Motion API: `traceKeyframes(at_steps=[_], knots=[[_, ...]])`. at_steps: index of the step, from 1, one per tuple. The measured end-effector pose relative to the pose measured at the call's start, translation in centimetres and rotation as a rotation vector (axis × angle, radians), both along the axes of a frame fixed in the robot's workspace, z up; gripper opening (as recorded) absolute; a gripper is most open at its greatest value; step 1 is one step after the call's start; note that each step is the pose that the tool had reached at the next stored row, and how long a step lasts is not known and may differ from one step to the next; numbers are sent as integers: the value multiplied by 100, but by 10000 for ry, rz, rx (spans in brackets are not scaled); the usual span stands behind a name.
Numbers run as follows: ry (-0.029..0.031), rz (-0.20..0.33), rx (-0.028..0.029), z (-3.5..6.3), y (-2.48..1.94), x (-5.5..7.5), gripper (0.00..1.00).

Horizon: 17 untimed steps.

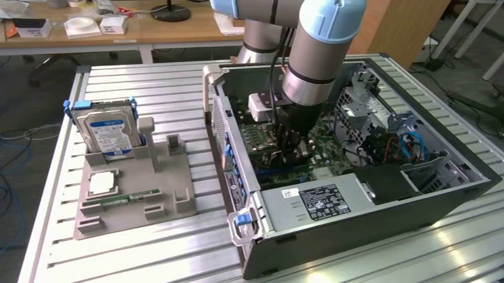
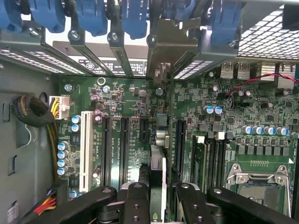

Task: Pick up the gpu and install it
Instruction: 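Insert the gpu into the slot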

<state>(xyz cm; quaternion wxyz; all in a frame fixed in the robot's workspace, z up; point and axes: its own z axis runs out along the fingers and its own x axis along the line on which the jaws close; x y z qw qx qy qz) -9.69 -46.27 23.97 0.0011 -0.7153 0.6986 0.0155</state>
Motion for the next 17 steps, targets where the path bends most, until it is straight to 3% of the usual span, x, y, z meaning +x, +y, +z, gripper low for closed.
traceKeyframes(at_steps=[17], knots=[[0,-2,1,-1,0,-1,27]])
